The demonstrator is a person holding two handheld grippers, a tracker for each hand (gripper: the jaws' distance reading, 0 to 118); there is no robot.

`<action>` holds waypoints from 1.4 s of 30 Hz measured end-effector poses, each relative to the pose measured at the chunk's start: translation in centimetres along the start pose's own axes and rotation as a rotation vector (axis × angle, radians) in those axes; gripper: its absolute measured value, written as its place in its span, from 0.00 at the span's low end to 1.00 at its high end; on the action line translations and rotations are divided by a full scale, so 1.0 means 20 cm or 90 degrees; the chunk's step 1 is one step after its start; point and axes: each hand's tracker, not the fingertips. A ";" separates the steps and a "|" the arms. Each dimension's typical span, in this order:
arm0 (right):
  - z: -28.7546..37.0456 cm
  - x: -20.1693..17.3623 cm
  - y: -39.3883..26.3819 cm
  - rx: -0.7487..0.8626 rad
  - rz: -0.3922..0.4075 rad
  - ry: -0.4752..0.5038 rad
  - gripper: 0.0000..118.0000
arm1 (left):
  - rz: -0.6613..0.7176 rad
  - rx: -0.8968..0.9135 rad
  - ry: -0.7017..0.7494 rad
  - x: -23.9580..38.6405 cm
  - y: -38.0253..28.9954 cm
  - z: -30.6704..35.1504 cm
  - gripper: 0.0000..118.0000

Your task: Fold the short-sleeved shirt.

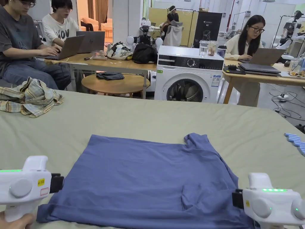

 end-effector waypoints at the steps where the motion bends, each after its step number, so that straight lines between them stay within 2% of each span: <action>1: 0.02 -0.01 0.02 0.030 -0.020 0.015 0.61 | -0.003 0.013 0.000 0.03 0.01 0.01 0.36; 4: 0.12 -0.08 0.05 0.117 -0.055 0.037 0.61 | -0.017 0.075 0.003 0.08 0.00 0.04 0.36; 6: 0.11 -0.10 0.06 0.163 -0.056 0.052 0.60 | -0.022 0.130 0.010 0.12 -0.02 0.10 0.36; 7: 0.12 -0.12 0.06 0.186 -0.051 0.053 0.51 | -0.024 0.155 0.019 0.15 -0.03 0.13 0.35; 8: 0.14 -0.14 0.06 0.202 -0.046 0.047 0.34 | -0.027 0.172 0.027 0.17 -0.05 0.16 0.32; 9: 0.16 -0.16 0.05 0.224 -0.044 0.053 0.13 | -0.037 0.186 0.042 0.20 -0.05 0.18 0.24; 10: 0.17 -0.19 0.05 0.231 -0.044 0.055 0.01 | -0.051 0.193 0.042 0.21 -0.06 0.19 0.09; 11: 0.18 -0.20 0.04 0.240 -0.052 0.057 0.00 | -0.056 0.198 0.046 0.19 -0.05 0.16 0.01; 16: 0.24 -0.25 0.01 0.262 -0.052 0.077 0.00 | -0.072 0.175 0.032 0.19 -0.05 0.18 0.00; 21: 0.31 -0.31 0.01 0.246 -0.035 0.074 0.00 | -0.101 -0.014 0.022 0.11 -0.02 0.09 0.00; 23: 0.27 -0.32 0.01 0.229 -0.035 0.081 0.00 | -0.096 -0.046 0.016 0.10 -0.06 0.10 0.00; 26: 0.23 -0.32 -0.02 0.204 -0.024 0.079 0.00 | -0.038 -0.112 0.029 -0.01 -0.05 0.04 0.00; 27: 0.22 -0.32 -0.03 0.198 -0.024 0.081 0.00 | -0.007 -0.124 0.019 -0.08 -0.04 -0.01 0.06; 28: 0.21 -0.32 -0.03 0.192 -0.023 0.081 0.00 | 0.019 -0.150 0.019 -0.13 -0.04 -0.05 0.22; 30: 0.17 -0.31 -0.05 0.176 -0.016 0.077 0.00 | 0.058 -0.205 0.015 -0.20 -0.05 -0.13 0.43; 31: 0.16 -0.31 -0.05 0.173 -0.015 0.076 0.00 | 0.065 -0.227 0.009 -0.18 -0.06 -0.13 0.46; 35: 0.13 -0.30 -0.08 0.147 -0.015 0.072 0.00 | 0.052 -0.298 0.029 -0.15 -0.15 -0.25 0.46; 37: 0.11 -0.29 -0.08 0.130 -0.016 0.071 0.00 | 0.040 -0.266 0.037 -0.11 -0.17 -0.23 0.46; 39: 0.10 -0.27 -0.10 0.118 -0.016 0.072 0.00 | 0.027 -0.265 0.059 -0.06 -0.16 -0.21 0.39; 41: 0.09 -0.24 -0.10 0.100 -0.018 0.068 0.00 | -0.034 -0.257 0.047 0.02 -0.18 -0.19 0.13; 42: 0.09 -0.22 -0.10 0.088 -0.019 0.068 0.00 | -0.030 -0.252 0.034 0.04 -0.19 -0.19 0.02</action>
